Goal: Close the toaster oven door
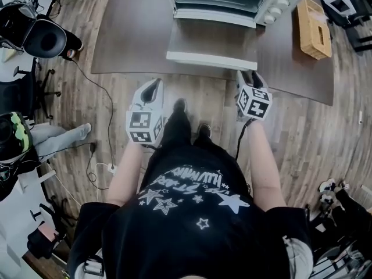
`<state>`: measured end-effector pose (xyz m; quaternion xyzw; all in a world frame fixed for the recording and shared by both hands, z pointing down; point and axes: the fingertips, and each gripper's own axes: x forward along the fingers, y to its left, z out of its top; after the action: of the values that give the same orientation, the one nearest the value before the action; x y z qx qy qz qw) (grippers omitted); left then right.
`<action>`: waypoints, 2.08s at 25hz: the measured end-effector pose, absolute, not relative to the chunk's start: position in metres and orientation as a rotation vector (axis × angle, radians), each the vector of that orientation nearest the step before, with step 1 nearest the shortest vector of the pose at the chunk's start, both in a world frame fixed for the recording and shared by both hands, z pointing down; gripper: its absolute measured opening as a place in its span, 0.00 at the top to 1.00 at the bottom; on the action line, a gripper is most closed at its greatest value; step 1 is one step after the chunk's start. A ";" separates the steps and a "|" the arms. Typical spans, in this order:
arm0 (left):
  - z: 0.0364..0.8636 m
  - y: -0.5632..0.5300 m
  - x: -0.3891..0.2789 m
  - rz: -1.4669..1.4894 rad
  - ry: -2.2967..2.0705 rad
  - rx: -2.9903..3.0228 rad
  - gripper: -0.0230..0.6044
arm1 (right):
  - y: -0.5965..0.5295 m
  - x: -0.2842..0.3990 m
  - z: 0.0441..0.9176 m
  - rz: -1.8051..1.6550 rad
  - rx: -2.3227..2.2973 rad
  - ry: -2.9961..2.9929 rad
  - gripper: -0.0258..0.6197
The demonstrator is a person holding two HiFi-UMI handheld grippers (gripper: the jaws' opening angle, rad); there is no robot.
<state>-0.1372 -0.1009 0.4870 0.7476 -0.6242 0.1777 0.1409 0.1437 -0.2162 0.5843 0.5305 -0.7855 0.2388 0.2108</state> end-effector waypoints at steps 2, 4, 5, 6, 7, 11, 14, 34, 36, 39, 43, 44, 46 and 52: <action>0.491 -0.110 -0.139 0.528 -1.774 2.171 0.95 | -0.219 0.142 0.592 0.660 1.471 -2.158 0.63; 0.494 -0.118 -0.139 0.532 -1.756 2.178 0.95 | -0.223 0.143 0.596 0.653 1.479 -2.143 0.64; 0.495 -0.122 -0.139 0.530 -1.749 2.181 0.95 | -0.224 0.143 0.597 0.647 1.487 -2.141 0.64; 0.496 -0.125 -0.139 0.530 -1.743 2.184 0.95 | -0.226 0.143 0.597 0.641 1.495 -2.142 0.65; 0.496 -0.127 -0.140 0.532 -1.738 2.188 0.95 | -0.228 0.143 0.597 0.637 1.502 -2.141 0.66; 0.499 -0.132 -0.142 0.537 -1.723 2.189 0.95 | -0.233 0.144 0.597 0.623 1.525 -2.132 0.73; 0.499 -0.134 -0.144 0.536 -1.721 2.189 0.95 | -0.236 0.145 0.596 0.609 1.536 -2.116 0.78; 0.477 -0.159 -0.155 0.438 -1.702 2.244 0.95 | -0.242 0.148 0.551 0.624 1.622 -2.079 0.82; 0.476 -0.164 -0.158 0.430 -1.702 2.248 0.95 | -0.244 0.148 0.544 0.635 1.643 -2.083 0.83; 0.475 -0.171 -0.162 0.416 -1.695 2.246 0.95 | -0.246 0.148 0.533 0.632 1.667 -2.085 0.83; 0.472 -0.182 -0.165 0.398 -1.683 2.260 0.95 | -0.251 0.148 0.518 0.627 1.699 -2.081 0.83; 0.472 -0.185 -0.166 0.394 -1.678 2.266 0.95 | -0.252 0.148 0.516 0.630 1.705 -2.076 0.83; 0.470 -0.192 -0.167 0.385 -1.669 2.275 0.95 | -0.254 0.148 0.513 0.636 1.717 -2.067 0.83; 0.468 -0.208 -0.170 0.356 -1.645 2.294 0.95 | -0.260 0.150 0.497 0.623 1.774 -2.052 0.84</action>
<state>-0.1703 -0.2081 0.4677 0.7975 -0.5718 0.1236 0.1477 0.1497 -0.2604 0.4974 0.6273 -0.7254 0.2204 0.1781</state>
